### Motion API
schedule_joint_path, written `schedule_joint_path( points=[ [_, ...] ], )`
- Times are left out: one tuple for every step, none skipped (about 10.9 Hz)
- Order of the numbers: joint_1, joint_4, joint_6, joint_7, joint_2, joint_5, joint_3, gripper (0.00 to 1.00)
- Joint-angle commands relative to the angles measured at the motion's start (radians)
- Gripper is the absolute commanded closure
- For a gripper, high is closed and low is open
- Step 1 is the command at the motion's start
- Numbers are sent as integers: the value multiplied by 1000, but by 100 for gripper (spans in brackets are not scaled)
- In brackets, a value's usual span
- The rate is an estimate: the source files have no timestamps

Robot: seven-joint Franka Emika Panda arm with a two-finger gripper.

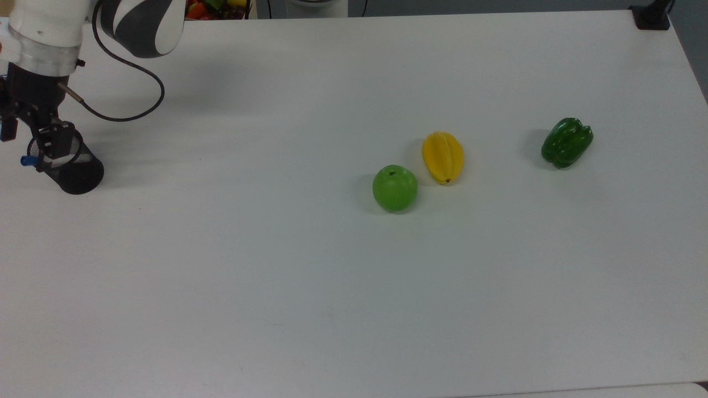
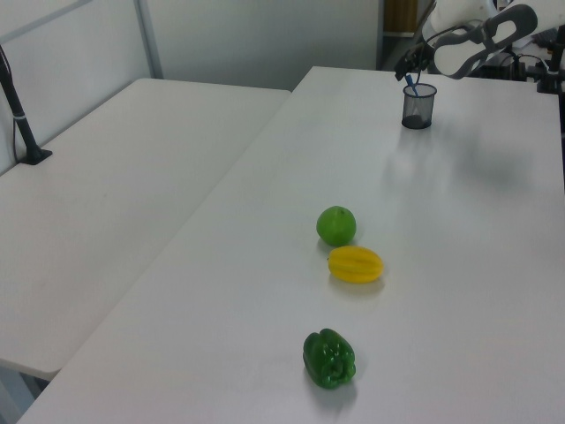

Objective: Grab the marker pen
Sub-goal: 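Move the gripper over the black mesh pen cup, then lower the gripper into the cup and close on the marker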

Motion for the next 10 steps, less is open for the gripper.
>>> schedule_joint_path(
  points=[
    [-7,-11,61,18,25,-11,-1,44],
    [-8,-11,71,18,31,-11,-1,46],
    [-13,-11,85,15,32,-11,1,47],
    [-14,-11,87,10,32,-13,1,56],
    [-16,-11,87,9,32,-15,1,74],
    [-16,-13,87,9,32,-15,1,94],
    [-16,-13,87,9,31,-15,2,100],
    [-16,-13,87,7,31,-15,2,100],
    [-16,-13,87,7,31,-15,2,100],
    [-16,-13,85,7,29,-13,2,100]
  ],
)
